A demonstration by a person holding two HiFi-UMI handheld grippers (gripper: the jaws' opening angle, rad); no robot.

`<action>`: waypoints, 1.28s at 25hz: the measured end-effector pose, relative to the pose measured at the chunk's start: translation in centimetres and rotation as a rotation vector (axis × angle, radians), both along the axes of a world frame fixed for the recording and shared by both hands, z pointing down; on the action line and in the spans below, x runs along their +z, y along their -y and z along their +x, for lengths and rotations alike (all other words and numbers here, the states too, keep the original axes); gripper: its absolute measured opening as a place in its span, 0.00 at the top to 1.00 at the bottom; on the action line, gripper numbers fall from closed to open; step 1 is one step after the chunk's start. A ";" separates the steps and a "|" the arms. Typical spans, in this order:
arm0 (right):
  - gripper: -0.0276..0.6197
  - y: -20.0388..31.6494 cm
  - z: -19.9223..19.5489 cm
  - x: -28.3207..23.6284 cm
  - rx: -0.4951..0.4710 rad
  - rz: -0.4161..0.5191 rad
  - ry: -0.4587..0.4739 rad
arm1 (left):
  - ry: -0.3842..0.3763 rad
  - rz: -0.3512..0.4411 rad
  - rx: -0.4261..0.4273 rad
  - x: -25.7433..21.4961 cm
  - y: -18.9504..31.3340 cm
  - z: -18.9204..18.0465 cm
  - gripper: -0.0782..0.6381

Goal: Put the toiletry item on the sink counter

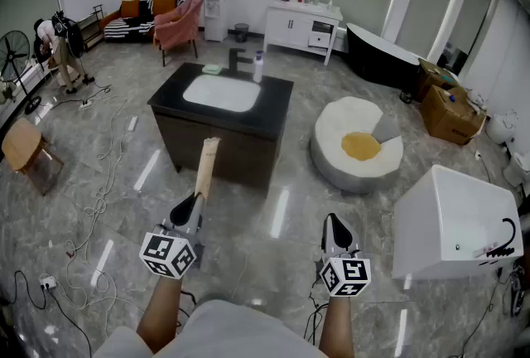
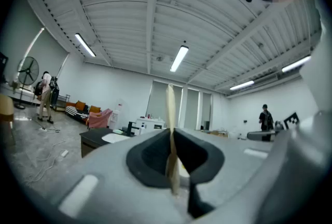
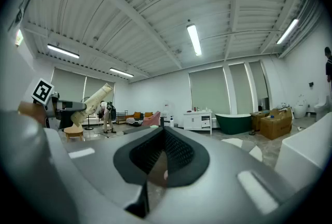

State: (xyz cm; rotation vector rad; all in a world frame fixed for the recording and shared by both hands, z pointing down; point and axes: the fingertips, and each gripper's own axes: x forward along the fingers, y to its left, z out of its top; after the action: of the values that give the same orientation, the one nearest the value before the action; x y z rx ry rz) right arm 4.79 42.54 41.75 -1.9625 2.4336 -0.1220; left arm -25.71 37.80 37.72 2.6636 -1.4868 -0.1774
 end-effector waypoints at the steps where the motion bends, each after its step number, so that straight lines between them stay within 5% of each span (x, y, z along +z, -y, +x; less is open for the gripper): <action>1: 0.95 0.0 0.1 0.1 0.002 -0.003 0.001 | 0.001 -0.002 -0.001 0.1 -0.1 0.0 0.87; 32: 0.95 0.2 2.5 1.5 -0.032 -0.025 0.028 | 0.037 -0.039 0.020 2.1 1.1 4.3 0.88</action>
State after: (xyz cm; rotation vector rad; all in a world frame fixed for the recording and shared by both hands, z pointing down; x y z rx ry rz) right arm 7.30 42.34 43.24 -1.9187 2.4594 -0.1800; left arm -21.36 36.73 39.85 2.6640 -1.4585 -0.0982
